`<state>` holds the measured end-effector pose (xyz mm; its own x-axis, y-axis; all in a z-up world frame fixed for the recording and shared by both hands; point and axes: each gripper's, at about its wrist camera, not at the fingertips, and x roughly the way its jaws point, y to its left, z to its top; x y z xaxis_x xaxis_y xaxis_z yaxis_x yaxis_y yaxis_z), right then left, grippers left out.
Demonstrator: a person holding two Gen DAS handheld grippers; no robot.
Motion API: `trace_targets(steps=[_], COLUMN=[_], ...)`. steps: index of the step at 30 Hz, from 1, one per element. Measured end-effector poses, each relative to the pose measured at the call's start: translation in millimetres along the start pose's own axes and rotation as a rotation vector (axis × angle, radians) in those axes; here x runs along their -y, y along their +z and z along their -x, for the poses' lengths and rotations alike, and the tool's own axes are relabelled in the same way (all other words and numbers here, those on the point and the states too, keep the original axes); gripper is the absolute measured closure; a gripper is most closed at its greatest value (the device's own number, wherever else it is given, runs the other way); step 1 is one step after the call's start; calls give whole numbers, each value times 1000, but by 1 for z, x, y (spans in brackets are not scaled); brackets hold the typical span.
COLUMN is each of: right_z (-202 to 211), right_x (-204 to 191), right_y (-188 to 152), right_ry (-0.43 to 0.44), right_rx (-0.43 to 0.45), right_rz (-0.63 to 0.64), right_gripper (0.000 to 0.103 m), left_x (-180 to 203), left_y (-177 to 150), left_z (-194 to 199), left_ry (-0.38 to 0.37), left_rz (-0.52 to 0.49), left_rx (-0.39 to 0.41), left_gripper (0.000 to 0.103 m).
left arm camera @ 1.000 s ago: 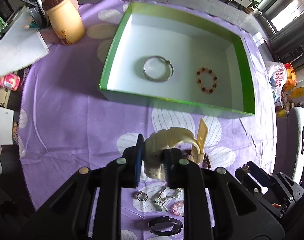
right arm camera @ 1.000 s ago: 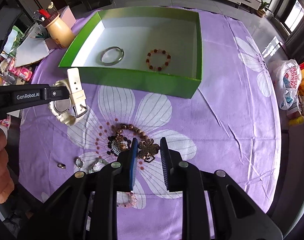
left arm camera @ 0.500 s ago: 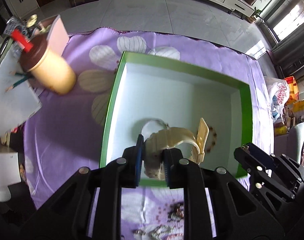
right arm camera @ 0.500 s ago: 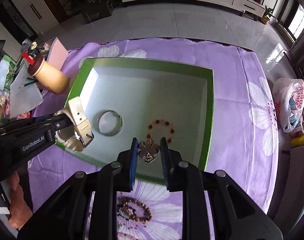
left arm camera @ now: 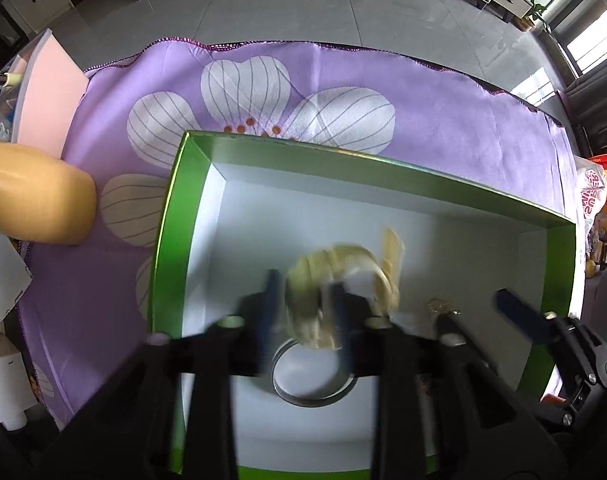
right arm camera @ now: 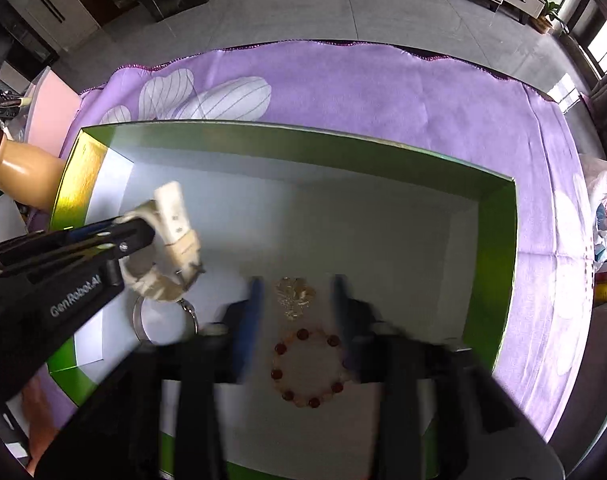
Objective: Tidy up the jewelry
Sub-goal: 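Carry the watch and gold charm into the green box and open both grippers, then move both grippers back toward the black band and brown bead bracelet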
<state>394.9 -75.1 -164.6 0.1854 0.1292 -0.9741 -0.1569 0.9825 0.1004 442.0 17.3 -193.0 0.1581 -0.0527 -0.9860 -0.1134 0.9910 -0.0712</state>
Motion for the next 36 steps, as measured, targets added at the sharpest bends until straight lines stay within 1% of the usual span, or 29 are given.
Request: trace_targets(steps=[1,2,3,5,7,10,12,14,15,18,23,24,25,28,30,33,36], right_z=[4,6,9,16,28,56,80,103,115,141,161,162,163,155,145,128,116], right_x=[-1,-1,-1,-1,-1,-1,0,2,2,5,2,1,0,-3,-3,-8,-11], right_y=[0,1,0,-1,-4,-18,-37,-60,-77,-125,-198,-211,-222,-247,-259,-272,-276], right_ry=[-12,-11,0,-6,-5,-35,-46,-44,-47,-46,-63,-66,-64,-70,-67,-83,-100], right_rx=[22,30,30,34,52,105,151,195,217,252,269,263,258,233,206,180,166], right_rz=[1,-2,-6,-8,2,24,33,52,63,92,142,150,159,180,182,195,201], right_gripper=[14,14,14,14,14,14,14,14,14,14,14,14,14,14,14,14,17], left_x=[0,1,1,2,1,-3,-8,-16,-20,-30,-42,-43,-43,-39,-33,-23,-15], left_y=[0,0,0,-2,-6,-24,-36,-60,-72,-122,-210,-231,-246,-298,-329,-358,-382], left_z=[3,6,9,17,30,54,73,97,108,134,152,152,150,143,136,123,102], left_ry=[14,32,43,23,23,6,4,-1,-3,5,18,22,28,33,33,21,49], left_rz=[-2,-9,-13,-18,-18,-18,-22,-31,-34,-37,-56,-61,-71,-117,-155,-195,-213], left_rx=[22,46,58,60,78,111,141,178,192,226,223,212,202,165,145,117,81], left_gripper=[29,26,26,26,26,26,26,26,26,26,26,26,26,26,31,36,43])
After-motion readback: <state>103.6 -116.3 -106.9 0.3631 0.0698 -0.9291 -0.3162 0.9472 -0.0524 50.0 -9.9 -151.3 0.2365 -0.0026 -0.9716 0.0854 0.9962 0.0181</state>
